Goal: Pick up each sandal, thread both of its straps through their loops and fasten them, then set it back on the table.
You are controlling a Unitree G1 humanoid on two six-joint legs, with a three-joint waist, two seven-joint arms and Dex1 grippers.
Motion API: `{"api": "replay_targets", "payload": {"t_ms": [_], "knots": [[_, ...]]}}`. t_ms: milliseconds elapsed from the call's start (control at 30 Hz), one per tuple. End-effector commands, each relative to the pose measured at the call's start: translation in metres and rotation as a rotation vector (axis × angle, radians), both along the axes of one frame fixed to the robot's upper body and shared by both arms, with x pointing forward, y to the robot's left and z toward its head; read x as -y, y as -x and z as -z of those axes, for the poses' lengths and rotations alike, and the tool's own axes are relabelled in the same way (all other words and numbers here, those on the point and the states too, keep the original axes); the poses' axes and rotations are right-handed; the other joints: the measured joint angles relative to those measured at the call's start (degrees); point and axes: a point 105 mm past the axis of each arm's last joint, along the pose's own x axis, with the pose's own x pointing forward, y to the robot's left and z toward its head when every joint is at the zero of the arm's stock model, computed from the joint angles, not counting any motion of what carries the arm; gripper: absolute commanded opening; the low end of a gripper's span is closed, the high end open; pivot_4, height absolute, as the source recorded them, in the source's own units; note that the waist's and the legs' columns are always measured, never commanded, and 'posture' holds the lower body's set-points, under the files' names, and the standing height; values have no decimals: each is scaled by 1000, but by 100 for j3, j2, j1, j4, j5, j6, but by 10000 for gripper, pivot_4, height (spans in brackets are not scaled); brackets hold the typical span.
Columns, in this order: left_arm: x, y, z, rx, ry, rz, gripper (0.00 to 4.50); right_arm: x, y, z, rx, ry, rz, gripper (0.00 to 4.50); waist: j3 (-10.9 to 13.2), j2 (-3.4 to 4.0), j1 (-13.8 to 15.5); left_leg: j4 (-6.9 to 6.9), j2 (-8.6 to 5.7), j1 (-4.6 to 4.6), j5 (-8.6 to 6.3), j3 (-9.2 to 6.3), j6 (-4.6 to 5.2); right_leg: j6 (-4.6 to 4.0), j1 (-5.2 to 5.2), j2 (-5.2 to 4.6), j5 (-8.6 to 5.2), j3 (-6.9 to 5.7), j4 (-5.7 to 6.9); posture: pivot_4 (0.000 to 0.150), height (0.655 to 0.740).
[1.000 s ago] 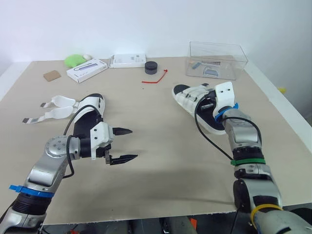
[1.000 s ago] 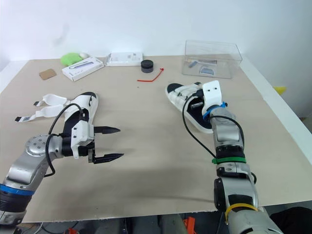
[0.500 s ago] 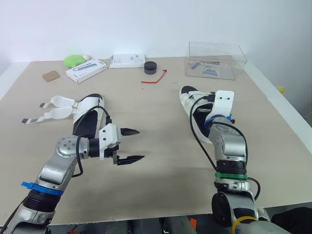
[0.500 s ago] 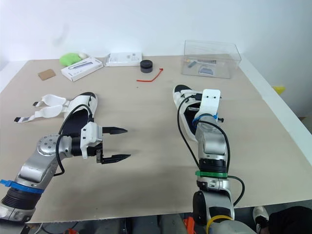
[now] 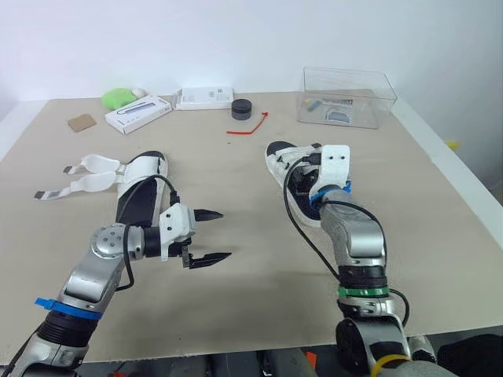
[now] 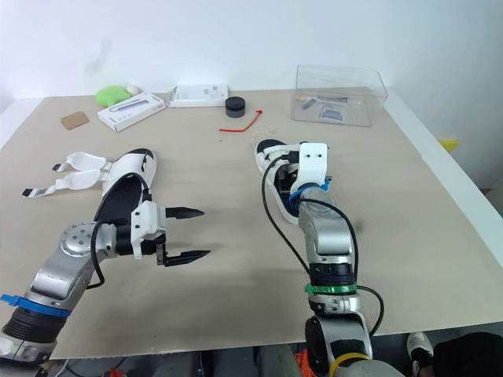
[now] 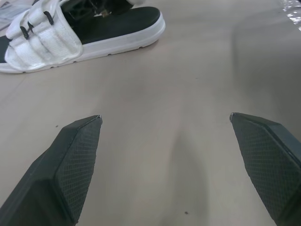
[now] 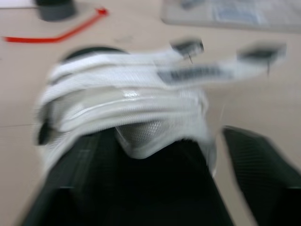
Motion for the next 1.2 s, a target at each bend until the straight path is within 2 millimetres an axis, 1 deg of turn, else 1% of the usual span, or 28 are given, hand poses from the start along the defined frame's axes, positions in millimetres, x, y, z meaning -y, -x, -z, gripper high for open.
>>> {"api": "replay_targets", "payload": {"t_ms": [33,133,200,233,267,300,333,367,433,467,533,600,667,833,900,1067,1133,1200], "knots": [[1,2,-6,42,2,7,45000,-12,15,-22,70,40,-159,44127,0,0,2,0,0,0,0,0,0,0,0,0,0,0,0,1500,7400],[-1,0,-6,40,7,-11,45000,-16,37,-21,57,63,-383,44127,-1,-1,12,0,0,0,-2,-3,3,1,0,1,-1,-2,-1,1500,7400],[-4,-2,-7,44,13,-33,45000,-23,55,-22,77,113,-581,44127,-1,-1,22,0,-1,0,-2,-4,4,2,1,1,-3,-5,-1,1500,7400],[-5,-3,-8,45,17,-44,45000,-26,64,-23,86,125,-680,44127,-1,-2,21,0,-3,0,-3,-3,5,4,2,0,-3,-10,-2,1500,7400],[-6,-5,-10,44,33,-66,45000,-30,76,-22,77,131,-819,44127,0,-2,21,1,-3,2,-3,-1,5,6,3,0,-4,-14,-2,1500,7400],[-8,-7,-12,42,45,-82,45000,-32,85,-21,69,131,-910,44127,0,-3,19,2,-5,4,-3,1,6,9,4,0,-5,-12,-3,1500,7400],[-9,-9,-14,39,63,-112,45000,-34,92,-23,72,139,-1011,44127,2,-6,9,2,-5,7,-3,0,6,10,7,1,-6,-13,-3,1500,7400],[-13,-14,-17,32,87,-169,45000,-34,96,-30,94,124,-1104,44127,3,-7,3,2,-4,14,-4,1,7,10,12,5,-6,-11,-3,1500,7400],[-21,-25,-21,0,131,-294,45000,-34,90,-44,141,92,-1186,44127,9,-17,-10,4,1,27,-4,4,7,11,19,15,-6,-6,-3,1500,7400],[-26,-30,-24,6,148,-362,45000,-37,87,-49,170,100,-1235,44127,12,-23,-11,6,4,31,-3,6,8,30,20,21,-15,-2,-3,1500,7400],[-32,-36,-26,14,153,-454,45000,-43,82,-52,193,107,-1289,44127,14,-31,6,9,8,36,10,-1,26,27,24,28,-7,-4,1,1500,7400],[-40,-44,-28,4,181,-582,45000,-50,79,-52,194,96,-1354,44127,11,-35,16,9,14,37,13,-5,26,20,25,30,-6,-6,5,1500,7400],[-52,-49,-30,3,217,-753,45000,-60,79,-47,180,103,-1432,44127,11,-35,20,9,17,36,16,-7,22,-21,24,31,19,-2,7,1500,7400],[-58,-45,-38,6,298,-987,45000,-75,79,-44,176,95,-1526,44127,12,-36,31,9,12,24,14,-4,16,-20,19,9,28,1,7,1500,7400],[-59,-44,-40,0,334,-1054,45000,-78,78,-42,175,111,-1545,44127,12,-36,39,9,7,21,11,-4,11,-17,18,-14,30,-1,5,1500,7400],[-63,-41,-35,-49,415,-1211,45000,-86,71,-43,190,117,-1556,44127,11,-38,58,9,-3,23,13,-4,2,-15,20,-36,36,-13,4,1500,7400],[-63,-43,-31,-70,421,-1236,45000,-89,69,-43,196,127,-1559,44127,11,-38,61,9,-3,24,15,-5,-3,-17,20,-35,38,-14,5,1500,7400],[-69,-48,-27,-88,432,-1270,45000,-91,68,-42,201,133,-1560,44127,11,-38,63,9,-3,24,20,-8,-11,-20,20,-33,39,-15,7,1500,7400]]}}
